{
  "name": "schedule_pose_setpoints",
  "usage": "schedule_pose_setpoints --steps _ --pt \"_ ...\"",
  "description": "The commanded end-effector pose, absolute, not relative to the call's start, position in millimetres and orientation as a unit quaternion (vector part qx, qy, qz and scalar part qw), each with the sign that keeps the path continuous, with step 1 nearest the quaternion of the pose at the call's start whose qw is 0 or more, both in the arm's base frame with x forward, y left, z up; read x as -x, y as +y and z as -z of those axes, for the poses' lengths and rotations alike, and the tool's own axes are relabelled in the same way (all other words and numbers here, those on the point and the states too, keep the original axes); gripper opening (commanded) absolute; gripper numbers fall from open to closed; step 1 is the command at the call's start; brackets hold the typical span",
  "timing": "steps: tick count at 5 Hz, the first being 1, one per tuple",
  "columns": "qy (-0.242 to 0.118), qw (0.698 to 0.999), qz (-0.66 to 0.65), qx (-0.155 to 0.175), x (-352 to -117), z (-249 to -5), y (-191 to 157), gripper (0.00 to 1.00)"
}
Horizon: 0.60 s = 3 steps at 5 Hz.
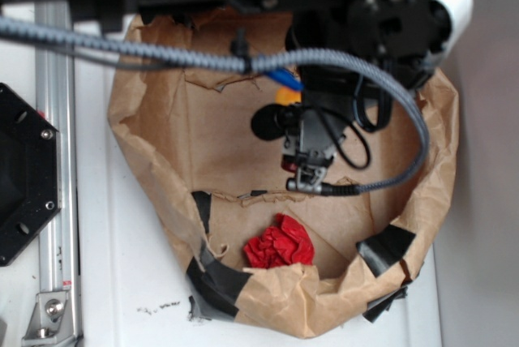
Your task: Grab the yellow duck.
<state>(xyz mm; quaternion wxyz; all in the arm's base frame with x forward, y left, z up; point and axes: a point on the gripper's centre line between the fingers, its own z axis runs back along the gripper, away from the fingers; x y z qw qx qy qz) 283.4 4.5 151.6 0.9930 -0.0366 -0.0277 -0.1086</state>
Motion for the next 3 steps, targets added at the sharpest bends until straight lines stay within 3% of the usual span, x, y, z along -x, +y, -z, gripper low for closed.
schedule_pose_setpoints --steps 1,2,3 --pt "-0.084 0.994 0.065 0.029 -279.9 -162.1 -17.4 0.0" --pt "-0.093 0.995 0.036 0.005 -278.6 -158.7 -14.0 0.0" --pt "-0.078 0.996 0.033 0.018 -278.0 -156.5 -10.6 0.0"
